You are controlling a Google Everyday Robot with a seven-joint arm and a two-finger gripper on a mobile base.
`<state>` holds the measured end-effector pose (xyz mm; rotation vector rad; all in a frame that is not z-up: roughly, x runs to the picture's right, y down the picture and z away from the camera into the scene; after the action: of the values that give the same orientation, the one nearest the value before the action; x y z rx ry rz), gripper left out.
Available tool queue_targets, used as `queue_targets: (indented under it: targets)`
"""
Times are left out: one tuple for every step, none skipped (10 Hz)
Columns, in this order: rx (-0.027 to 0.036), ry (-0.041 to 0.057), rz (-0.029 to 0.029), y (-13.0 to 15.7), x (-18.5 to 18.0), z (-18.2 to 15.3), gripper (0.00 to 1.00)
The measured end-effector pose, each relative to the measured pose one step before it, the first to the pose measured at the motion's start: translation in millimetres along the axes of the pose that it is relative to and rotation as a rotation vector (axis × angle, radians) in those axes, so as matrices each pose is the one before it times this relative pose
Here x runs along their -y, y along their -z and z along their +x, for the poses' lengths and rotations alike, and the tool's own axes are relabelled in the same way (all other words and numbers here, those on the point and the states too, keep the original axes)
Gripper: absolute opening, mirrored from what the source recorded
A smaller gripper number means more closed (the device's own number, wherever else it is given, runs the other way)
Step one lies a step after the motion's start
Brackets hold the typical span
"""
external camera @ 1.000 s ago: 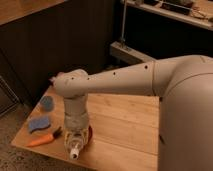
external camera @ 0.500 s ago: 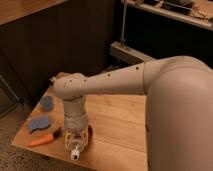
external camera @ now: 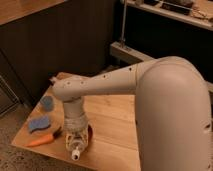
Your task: Place the bottle in the ceramic bowl
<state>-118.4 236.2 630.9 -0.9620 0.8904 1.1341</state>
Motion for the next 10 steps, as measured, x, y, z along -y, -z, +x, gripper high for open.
queue_targets:
  targets:
    - [-0.00744,-0.00334,0.00616,-1.87,-0.39,-1.8,0.43]
    - [-0.00192,-0.00077,0.00132,-0.33,-0.5,-0.67,0.49]
    - [-0.00325,-0.00144,0.00277,-0.91,-0.37,-1.4,0.6]
    - [-0.00239,-0.00092,0.00188,-0.71,-0.74,-1.6,0.72]
    - [-0.00145,-0.00027,0.00118,-0.59,-0.59,-1.18,0.78]
    - [-0.00116,-0.00032,0.00038,-0.39,-0.72,-1.14,0.8]
    - [-0.00031,0.00045,0.00039,-0.15,-0.89,-0.9,0.8]
    - [-0.00066,-0.00004,-0.00003,-0.28,-1.05,-1.35,0.8]
    - [-0.00057,0.00139,0.00101,-0.23,-1.2,-0.82,0.8]
    - [-0.00029,0.0004,-0.00006,-0.14,-0.58,-0.48,0.8]
